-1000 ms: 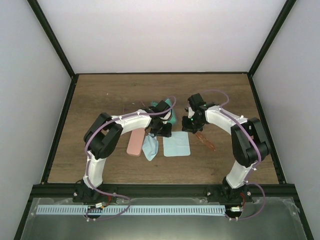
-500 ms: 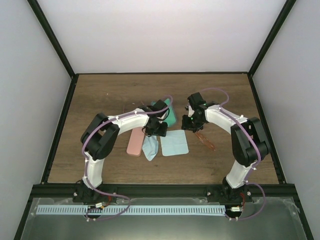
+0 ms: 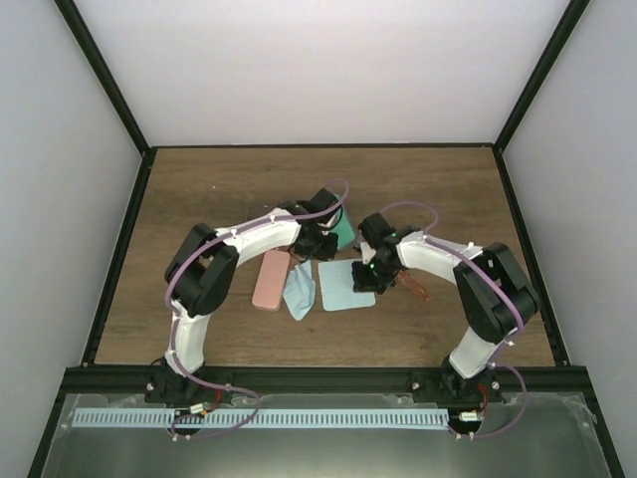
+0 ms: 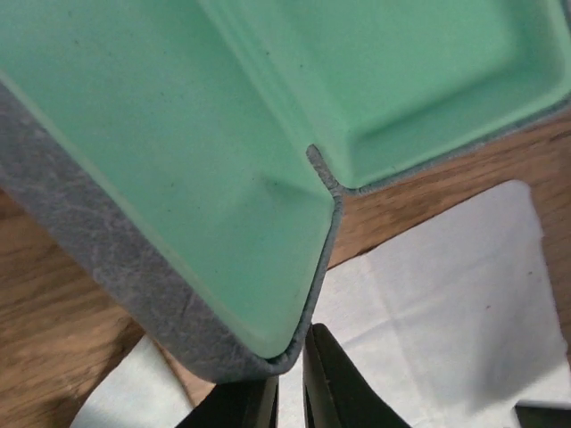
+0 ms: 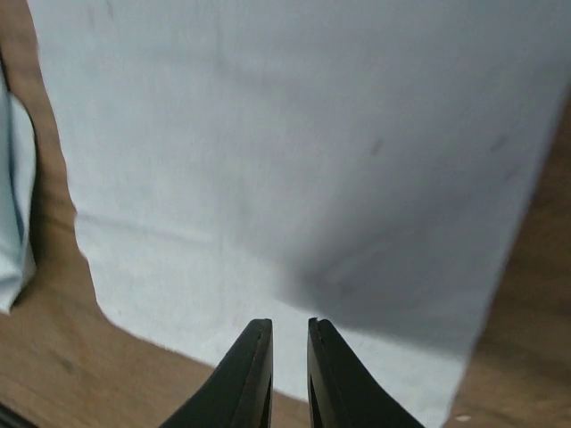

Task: Organize the sunglasses
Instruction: Adjust the glasses cleaning cloth at the center of the board.

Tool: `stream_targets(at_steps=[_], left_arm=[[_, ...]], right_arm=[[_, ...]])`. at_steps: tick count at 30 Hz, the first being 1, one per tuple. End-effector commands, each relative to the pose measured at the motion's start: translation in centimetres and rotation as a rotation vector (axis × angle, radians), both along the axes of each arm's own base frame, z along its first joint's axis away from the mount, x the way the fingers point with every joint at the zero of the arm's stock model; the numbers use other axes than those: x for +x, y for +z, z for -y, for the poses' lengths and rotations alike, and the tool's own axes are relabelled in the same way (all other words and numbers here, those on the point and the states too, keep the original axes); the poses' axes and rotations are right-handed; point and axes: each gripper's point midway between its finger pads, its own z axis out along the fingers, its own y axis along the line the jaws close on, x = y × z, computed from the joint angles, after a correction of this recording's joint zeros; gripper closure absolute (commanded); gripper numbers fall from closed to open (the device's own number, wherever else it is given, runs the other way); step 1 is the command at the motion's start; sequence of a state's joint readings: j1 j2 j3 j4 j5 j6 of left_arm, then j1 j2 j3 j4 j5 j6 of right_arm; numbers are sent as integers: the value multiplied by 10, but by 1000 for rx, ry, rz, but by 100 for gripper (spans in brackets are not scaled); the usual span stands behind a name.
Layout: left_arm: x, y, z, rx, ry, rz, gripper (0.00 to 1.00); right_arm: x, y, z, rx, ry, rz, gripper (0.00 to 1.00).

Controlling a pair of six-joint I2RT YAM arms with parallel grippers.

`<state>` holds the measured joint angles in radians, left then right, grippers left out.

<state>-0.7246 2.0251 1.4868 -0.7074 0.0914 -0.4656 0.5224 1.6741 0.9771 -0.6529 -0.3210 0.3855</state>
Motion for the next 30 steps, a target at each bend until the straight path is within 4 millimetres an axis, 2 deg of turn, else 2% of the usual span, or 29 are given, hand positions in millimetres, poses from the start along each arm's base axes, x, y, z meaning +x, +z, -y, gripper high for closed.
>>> stream_targets(at_steps=[1,4,7,11,14,20,25,30], left_arm=[[12,6,16,-27,-38,16,94],[13,1,21,-33,-64,0,96],[8,-14,20,-21,-71,-33,96],[-3,-37,13,4,-70,-75,96],[-14,-49,3,22,-65,-100,96],[-27,-47,-8,17,-47,-103,96],[-41,-44,-11,1,-43,-129,96],[-65,-38,-23,-13,-7,-146,96]], right_arm=[[-15,7,-14,67,2,-7,88],[-22,4,-13,77,-9,-25,91],[-31,-7,-7,64,-16,-54,91],[-42,-25,9,9,-38,-97,91],[-41,-26,25,-12,-86,-107,91],[-21,-18,54,-66,-166,-73,91],[5,-19,62,-85,-182,-48,91],[38,-19,62,-89,-199,-28,91]])
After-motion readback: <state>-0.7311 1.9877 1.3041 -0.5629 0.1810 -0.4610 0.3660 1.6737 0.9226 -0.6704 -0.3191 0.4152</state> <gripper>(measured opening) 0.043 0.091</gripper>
